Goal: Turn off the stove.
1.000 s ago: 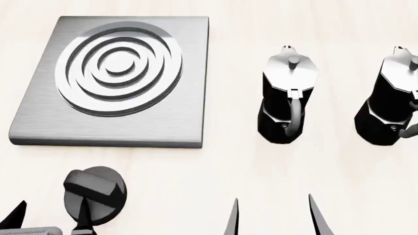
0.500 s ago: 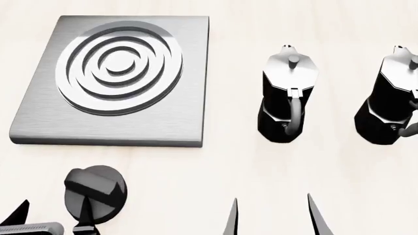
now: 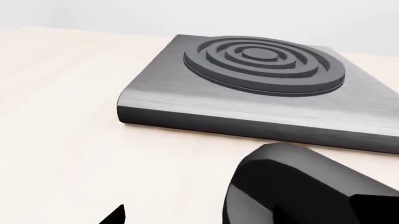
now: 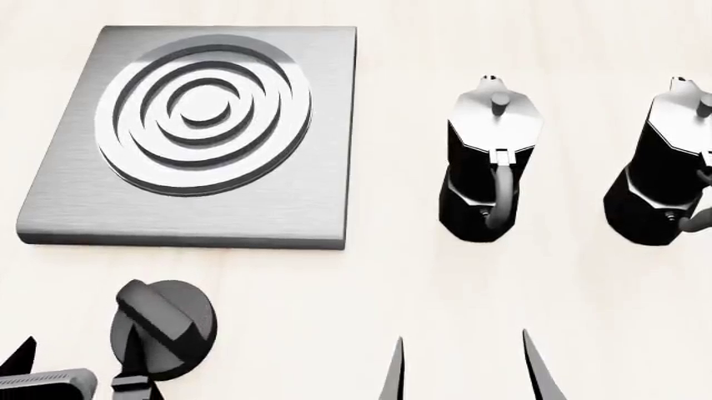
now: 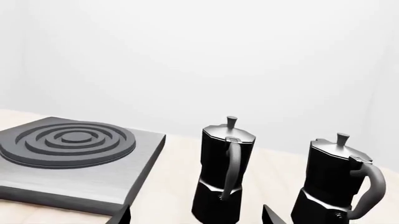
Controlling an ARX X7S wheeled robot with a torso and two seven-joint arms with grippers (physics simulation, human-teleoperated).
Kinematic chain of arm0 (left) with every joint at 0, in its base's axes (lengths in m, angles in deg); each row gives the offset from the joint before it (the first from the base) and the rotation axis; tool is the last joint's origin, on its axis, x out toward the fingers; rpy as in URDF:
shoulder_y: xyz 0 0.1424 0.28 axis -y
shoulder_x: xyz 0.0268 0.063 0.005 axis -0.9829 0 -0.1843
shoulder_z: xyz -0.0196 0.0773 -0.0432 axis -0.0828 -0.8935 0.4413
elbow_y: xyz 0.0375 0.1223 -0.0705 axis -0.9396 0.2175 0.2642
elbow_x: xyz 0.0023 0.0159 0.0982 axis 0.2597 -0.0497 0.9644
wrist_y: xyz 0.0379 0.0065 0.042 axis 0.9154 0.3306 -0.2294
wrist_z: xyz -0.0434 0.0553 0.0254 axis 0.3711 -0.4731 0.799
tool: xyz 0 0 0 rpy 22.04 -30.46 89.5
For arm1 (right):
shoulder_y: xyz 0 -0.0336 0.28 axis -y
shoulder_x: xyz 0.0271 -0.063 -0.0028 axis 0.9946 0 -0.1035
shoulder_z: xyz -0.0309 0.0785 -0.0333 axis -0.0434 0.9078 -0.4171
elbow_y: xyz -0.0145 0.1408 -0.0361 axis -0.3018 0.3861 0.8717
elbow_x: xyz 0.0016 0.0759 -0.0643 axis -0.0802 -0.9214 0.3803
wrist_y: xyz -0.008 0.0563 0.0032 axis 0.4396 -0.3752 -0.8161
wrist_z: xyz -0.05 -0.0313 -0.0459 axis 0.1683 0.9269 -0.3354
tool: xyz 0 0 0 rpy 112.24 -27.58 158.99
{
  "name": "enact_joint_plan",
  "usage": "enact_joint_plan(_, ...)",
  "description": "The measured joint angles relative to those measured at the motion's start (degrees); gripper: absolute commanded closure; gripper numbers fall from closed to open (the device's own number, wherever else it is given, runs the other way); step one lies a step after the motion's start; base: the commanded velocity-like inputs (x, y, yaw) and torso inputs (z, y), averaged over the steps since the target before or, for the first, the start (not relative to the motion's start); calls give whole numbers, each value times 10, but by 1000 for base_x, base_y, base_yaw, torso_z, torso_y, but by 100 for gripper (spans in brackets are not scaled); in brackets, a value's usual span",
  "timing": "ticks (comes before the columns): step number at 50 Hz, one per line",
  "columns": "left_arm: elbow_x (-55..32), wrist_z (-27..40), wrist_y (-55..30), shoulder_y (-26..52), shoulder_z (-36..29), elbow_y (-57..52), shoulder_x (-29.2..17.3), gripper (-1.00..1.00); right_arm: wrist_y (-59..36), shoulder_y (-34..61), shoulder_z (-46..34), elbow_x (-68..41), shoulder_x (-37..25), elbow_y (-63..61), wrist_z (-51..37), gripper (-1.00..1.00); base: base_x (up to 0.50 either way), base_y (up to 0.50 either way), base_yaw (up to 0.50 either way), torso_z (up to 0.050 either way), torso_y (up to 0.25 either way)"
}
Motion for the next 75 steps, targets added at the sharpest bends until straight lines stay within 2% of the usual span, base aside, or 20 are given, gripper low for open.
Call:
enact_joint_plan(40,38,38,20,49,14,57,4,-100,0,3,-6,-3,-4,3,-4,-100,0,0,0,-1,-3)
enact_joint_plan(75,50,45,47,-20,-1,-76,-40,-100,1,6,-11,-3,-7,3,-9,-100,0,0,0,0,0)
